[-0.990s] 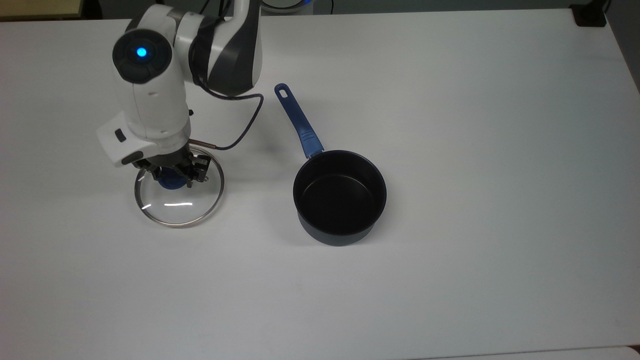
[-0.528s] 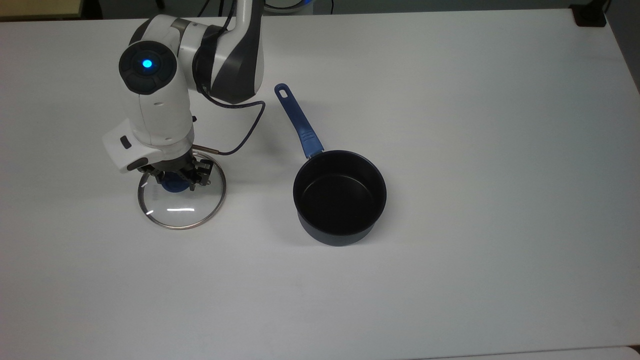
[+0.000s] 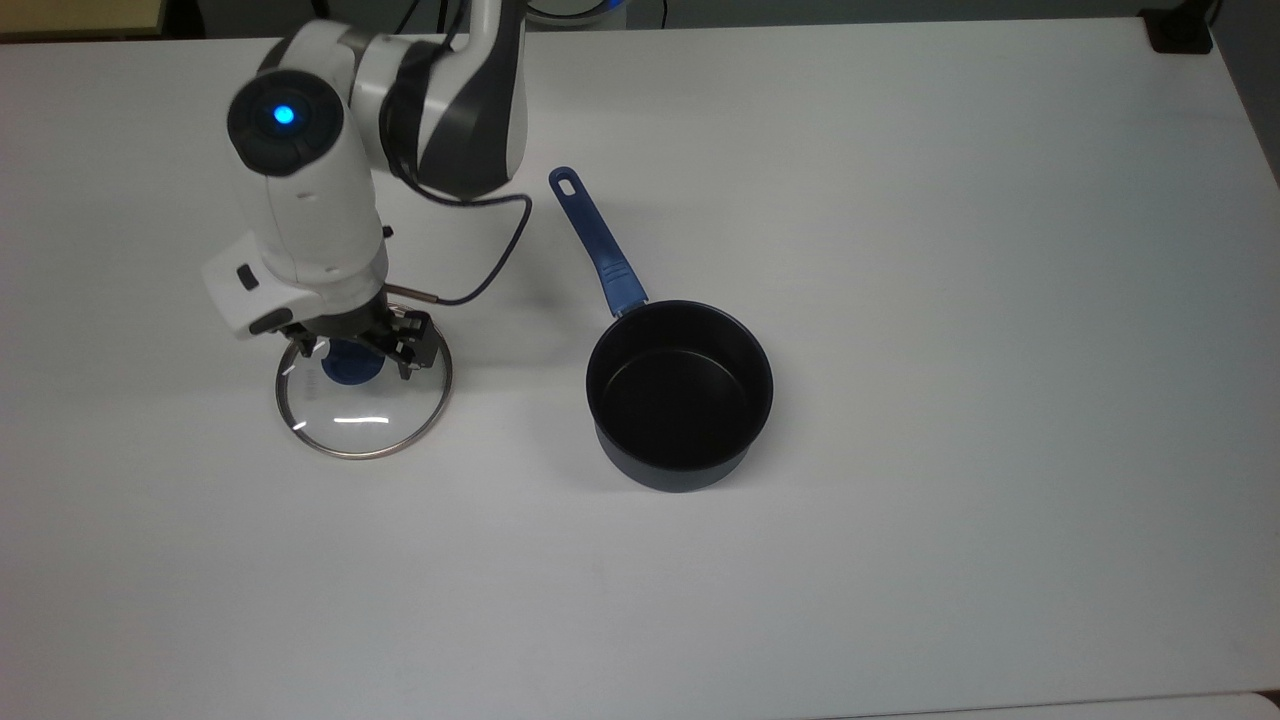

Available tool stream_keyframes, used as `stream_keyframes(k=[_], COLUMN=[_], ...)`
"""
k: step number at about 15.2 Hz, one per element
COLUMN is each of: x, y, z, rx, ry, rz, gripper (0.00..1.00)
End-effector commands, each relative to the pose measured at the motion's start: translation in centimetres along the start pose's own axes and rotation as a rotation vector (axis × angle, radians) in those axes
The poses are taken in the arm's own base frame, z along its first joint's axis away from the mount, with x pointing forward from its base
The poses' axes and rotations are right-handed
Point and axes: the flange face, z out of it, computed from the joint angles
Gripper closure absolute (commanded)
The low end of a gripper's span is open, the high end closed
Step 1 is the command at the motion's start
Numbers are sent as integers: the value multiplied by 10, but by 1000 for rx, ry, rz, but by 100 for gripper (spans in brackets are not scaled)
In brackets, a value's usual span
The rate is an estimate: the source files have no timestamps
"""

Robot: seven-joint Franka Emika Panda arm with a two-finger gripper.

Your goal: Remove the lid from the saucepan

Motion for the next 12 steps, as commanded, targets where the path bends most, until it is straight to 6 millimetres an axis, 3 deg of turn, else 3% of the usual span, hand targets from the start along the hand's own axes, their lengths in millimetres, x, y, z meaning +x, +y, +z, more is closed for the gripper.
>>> stream_keyframes(k=[1, 4, 7, 10, 12], x=[-22, -54, -92, -128, -138], y=[-13, -47, -81, -91, -88], z=[-81, -150, -204, -248, -262], rx=[61, 107, 129, 140, 142], ry=[-26, -67, -125, -120, -100], rz=[36, -14, -81, -118, -125], gripper=[0, 0, 0, 0, 0])
